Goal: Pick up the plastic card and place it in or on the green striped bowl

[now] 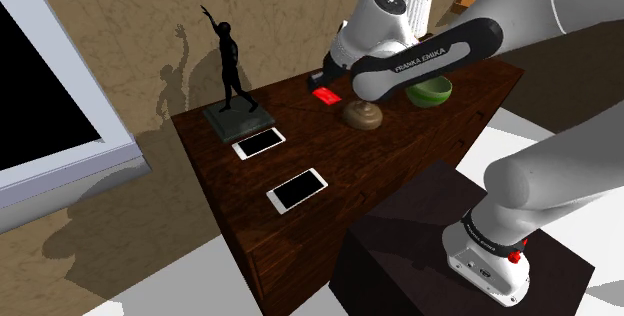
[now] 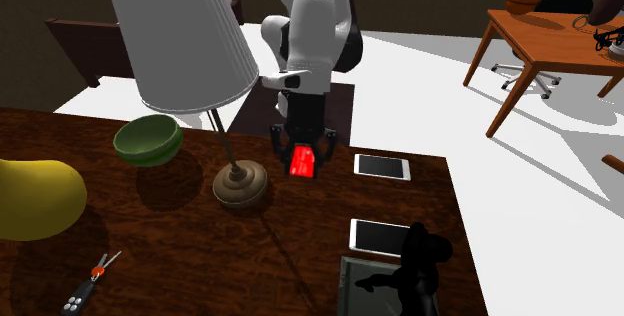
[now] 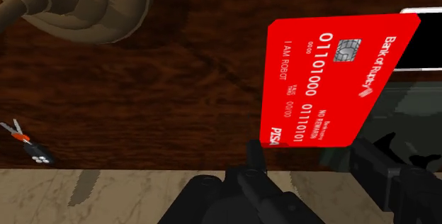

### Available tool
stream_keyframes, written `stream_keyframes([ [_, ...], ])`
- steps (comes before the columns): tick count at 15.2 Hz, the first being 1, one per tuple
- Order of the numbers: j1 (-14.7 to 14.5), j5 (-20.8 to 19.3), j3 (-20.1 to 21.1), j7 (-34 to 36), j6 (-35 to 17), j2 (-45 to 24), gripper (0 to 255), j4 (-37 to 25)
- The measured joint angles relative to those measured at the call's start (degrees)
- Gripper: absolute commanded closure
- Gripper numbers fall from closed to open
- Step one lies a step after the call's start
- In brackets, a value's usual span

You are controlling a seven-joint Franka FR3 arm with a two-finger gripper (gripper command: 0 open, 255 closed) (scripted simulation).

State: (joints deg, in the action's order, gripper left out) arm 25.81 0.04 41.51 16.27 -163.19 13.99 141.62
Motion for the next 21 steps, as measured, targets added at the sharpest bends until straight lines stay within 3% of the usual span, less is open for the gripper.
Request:
stream_keyframes([
  [2,-1.27,1.53,-1.64,-1.92,0.96,0.80,255,-0.20],
  [12,-10.10,14.90,-22.64,-26.29,0.64,6.01,255,7.01],
  [21,-12.65,21.16,-39.59,-46.42,3.21,6.63,255,7.36],
])
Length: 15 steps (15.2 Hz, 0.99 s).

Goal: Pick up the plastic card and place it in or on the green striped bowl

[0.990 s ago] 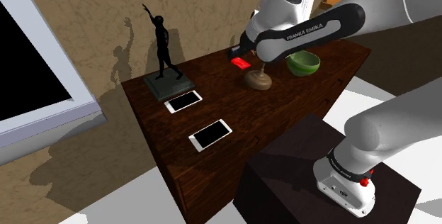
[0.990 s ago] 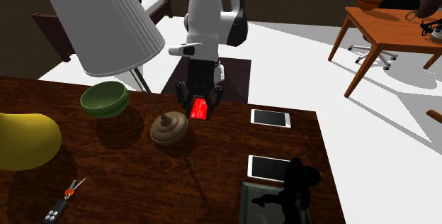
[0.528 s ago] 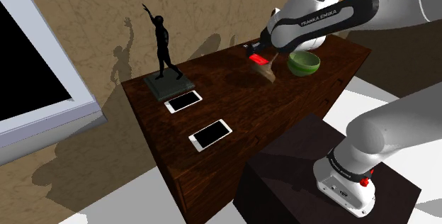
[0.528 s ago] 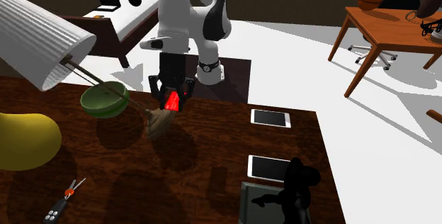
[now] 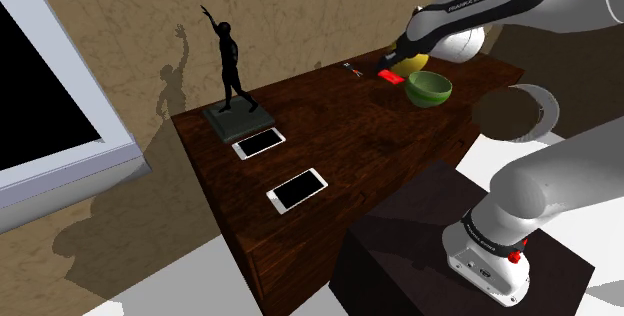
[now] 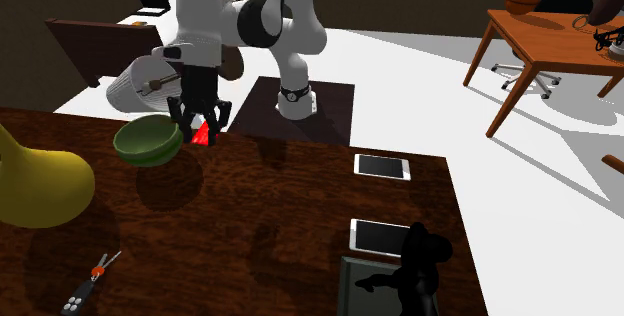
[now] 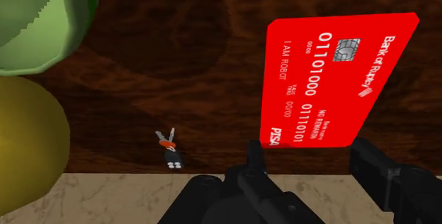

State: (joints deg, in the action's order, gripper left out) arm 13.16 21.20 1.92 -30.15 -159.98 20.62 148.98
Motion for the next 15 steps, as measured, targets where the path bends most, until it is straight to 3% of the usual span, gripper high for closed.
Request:
stream_keyframes([
  [8,0.23,3.76,-12.76,-15.68,4.71,-2.24,255,-4.22],
  [15,1.11,7.73,-22.55,-28.31,10.68,-7.33,255,-11.69],
])
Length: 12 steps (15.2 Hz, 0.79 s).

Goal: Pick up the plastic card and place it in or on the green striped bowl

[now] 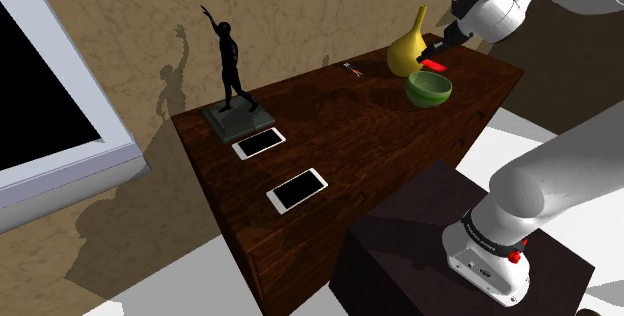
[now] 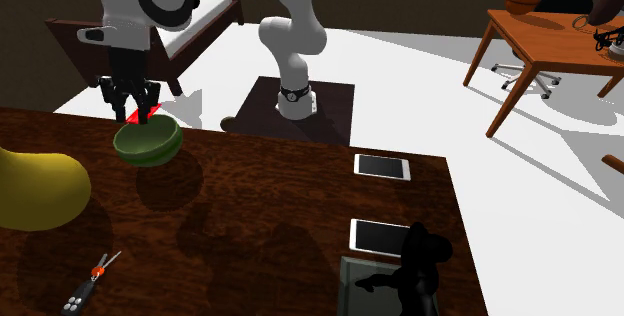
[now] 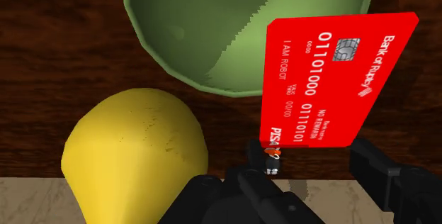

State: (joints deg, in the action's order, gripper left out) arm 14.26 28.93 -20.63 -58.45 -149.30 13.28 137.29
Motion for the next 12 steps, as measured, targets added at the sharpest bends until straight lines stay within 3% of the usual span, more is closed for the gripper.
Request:
stream_keyframes([
  [3,0.04,2.73,-3.00,-4.93,1.43,-2.89,255,-2.64],
  [12,-2.01,11.85,-4.76,-13.92,-2.88,-7.67,255,-0.98],
])
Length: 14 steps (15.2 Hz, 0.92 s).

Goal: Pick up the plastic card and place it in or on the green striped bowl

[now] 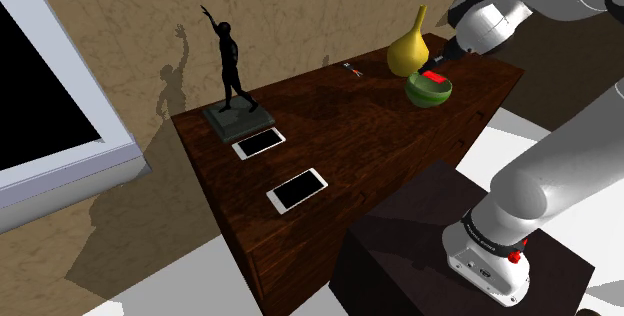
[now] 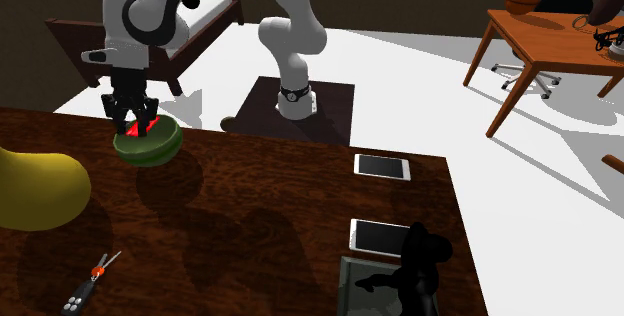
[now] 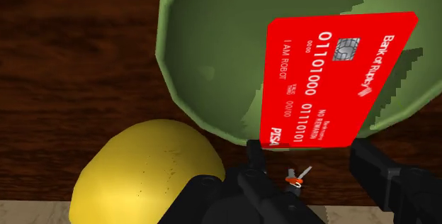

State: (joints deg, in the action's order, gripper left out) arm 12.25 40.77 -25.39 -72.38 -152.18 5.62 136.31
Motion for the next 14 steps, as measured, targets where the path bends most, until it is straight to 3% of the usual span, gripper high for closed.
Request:
stream_keyframes([
  [5,-0.92,5.76,-0.38,-5.16,-1.81,-2.74,255,0.42],
  [11,-0.95,6.65,-0.47,-6.05,-1.95,-3.14,255,0.42],
  [12,-0.95,6.65,-0.47,-6.05,-1.95,-3.14,0,0.42],
  [14,-0.95,6.65,-0.47,-6.05,-1.95,-3.14,0,0.42],
])
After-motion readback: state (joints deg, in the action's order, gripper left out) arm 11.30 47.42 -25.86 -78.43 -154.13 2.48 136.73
